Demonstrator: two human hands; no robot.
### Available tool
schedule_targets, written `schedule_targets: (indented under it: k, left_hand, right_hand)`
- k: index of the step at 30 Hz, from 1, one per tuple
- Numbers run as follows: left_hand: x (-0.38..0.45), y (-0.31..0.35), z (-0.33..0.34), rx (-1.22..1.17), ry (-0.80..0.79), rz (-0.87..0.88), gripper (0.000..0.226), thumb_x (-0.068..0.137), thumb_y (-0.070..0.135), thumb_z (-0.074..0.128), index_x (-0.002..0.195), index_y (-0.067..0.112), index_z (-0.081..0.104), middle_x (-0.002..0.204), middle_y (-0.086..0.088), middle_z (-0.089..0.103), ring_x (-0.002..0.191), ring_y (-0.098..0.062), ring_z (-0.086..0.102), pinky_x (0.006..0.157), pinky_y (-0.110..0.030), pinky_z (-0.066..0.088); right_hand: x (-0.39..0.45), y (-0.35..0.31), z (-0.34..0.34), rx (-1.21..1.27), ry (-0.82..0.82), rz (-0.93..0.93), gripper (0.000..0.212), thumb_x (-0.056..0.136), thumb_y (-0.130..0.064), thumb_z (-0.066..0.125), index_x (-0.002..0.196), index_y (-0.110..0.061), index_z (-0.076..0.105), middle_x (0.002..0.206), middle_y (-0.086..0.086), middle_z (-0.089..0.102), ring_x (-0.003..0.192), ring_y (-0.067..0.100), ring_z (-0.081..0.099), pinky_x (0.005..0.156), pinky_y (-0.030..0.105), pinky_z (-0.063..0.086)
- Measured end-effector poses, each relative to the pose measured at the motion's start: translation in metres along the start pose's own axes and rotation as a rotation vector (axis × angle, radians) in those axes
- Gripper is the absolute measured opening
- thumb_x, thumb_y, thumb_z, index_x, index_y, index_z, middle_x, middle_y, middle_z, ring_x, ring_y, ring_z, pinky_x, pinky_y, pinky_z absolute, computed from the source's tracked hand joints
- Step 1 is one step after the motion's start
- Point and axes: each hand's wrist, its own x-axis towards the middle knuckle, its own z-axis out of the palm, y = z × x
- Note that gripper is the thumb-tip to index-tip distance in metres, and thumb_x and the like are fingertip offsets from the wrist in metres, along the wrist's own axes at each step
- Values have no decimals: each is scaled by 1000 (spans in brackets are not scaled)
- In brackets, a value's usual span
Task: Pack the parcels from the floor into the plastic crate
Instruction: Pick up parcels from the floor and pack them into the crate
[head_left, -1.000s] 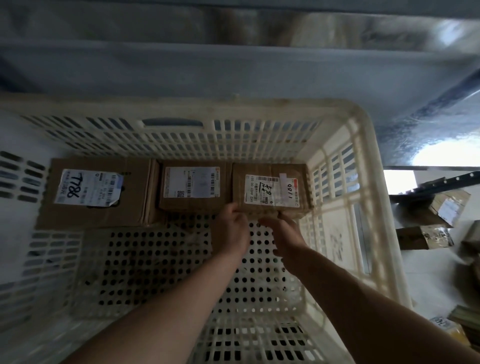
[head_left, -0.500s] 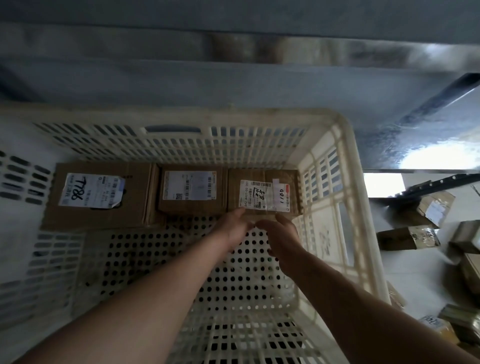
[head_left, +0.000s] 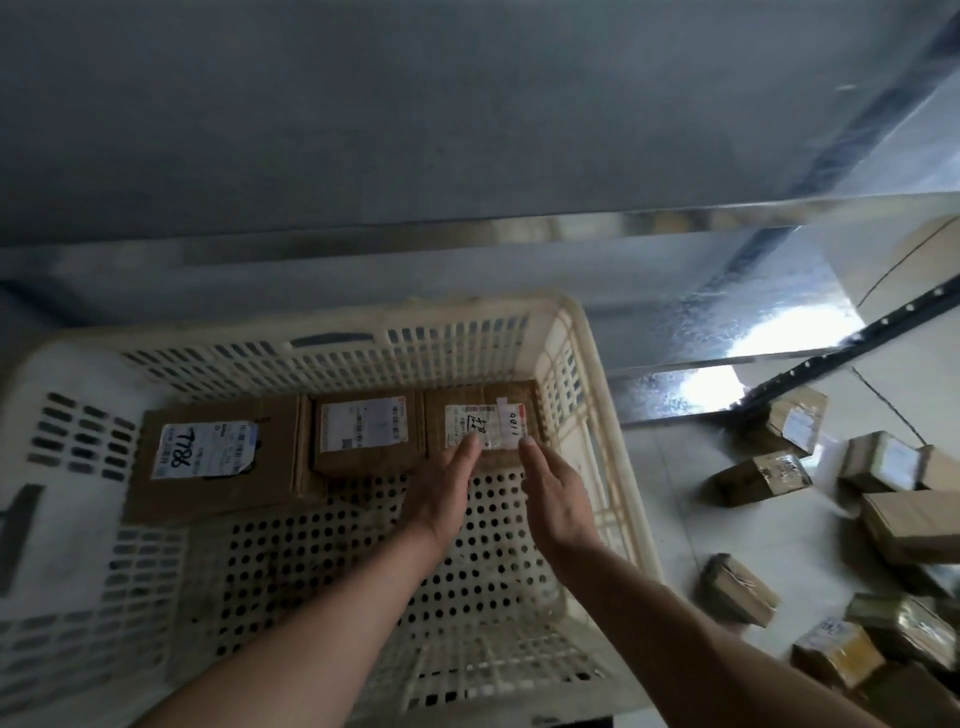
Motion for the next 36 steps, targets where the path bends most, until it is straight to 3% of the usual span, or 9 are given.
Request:
schedule_targets:
  k: [2,7,11,13,16,20,26,30,36]
  left_hand:
    - [-10,12,9,4,10,50,79,86,80,24,116,19,64,113,-2,62,108,-19,56,97,-39,44]
    - [-33,42,46,-11,59,250,87,72,84,26,84,4,61,86,-21,60,81,-32,57,81,-44,47]
    - [-53,56,90,-9,34,330,90,76,82,39,83,-5,60,84,-26,63,83,-38,61,85,-58,48]
    - [-68,62,118,8,25,352,80,76,78,45,77,-1,58,76,-17,59,77,-33,58,84,-60,48]
    - [-89,70,168,44,26,390,65,72,76,47,80,13,61,78,-9,56,76,-21,54,84,-57,47]
    - [-125,89,239,124,-52,395,64,68,80,41,87,22,60,83,-4,56,81,-16,53,82,-54,47]
    - [-171,111,349,162,-167,401,66,65,78,39,84,19,60,87,-3,59,83,-16,53,70,-37,39]
    - [-191,118,407,207,-220,411,71,65,80,38,85,16,63,82,-4,58,80,-18,52,68,-38,40]
    - [-202,128,474,282,-321,411,72,65,79,34,84,17,65,92,-10,66,91,-29,59,84,-52,49]
  right_hand:
    - [-12,-8,-13,-8,44,-59,36,106,-41,35,87,-38,66,91,-29,70,91,-12,61,100,33,47]
    - [-39,-12,-54,56,113,-144,38,103,-49,39,116,-29,69,115,-9,71,105,6,65,94,33,54]
    - [-67,-6,-109,82,167,-135,30,104,-41,42,91,-33,68,83,-21,71,81,-5,66,69,12,50]
    - [-84,4,-143,87,209,-134,26,104,-41,41,101,-34,66,92,-25,65,88,-3,63,78,16,50]
    - [-107,32,-199,68,310,-142,35,104,-44,41,120,-26,65,113,-9,64,107,14,61,95,36,49]
    - [-145,78,-284,87,421,-112,28,103,-43,44,104,-26,65,95,-9,64,96,14,60,80,30,47]
    - [-213,125,-407,60,569,-34,38,104,-41,43,122,-17,66,110,1,67,100,15,59,87,32,45]
    - [-238,146,-466,56,658,-3,40,104,-40,42,127,-15,64,114,3,65,104,20,59,92,38,46]
    - [-244,174,-515,139,735,34,43,103,-42,41,134,-17,58,108,-8,57,102,13,56,75,26,40]
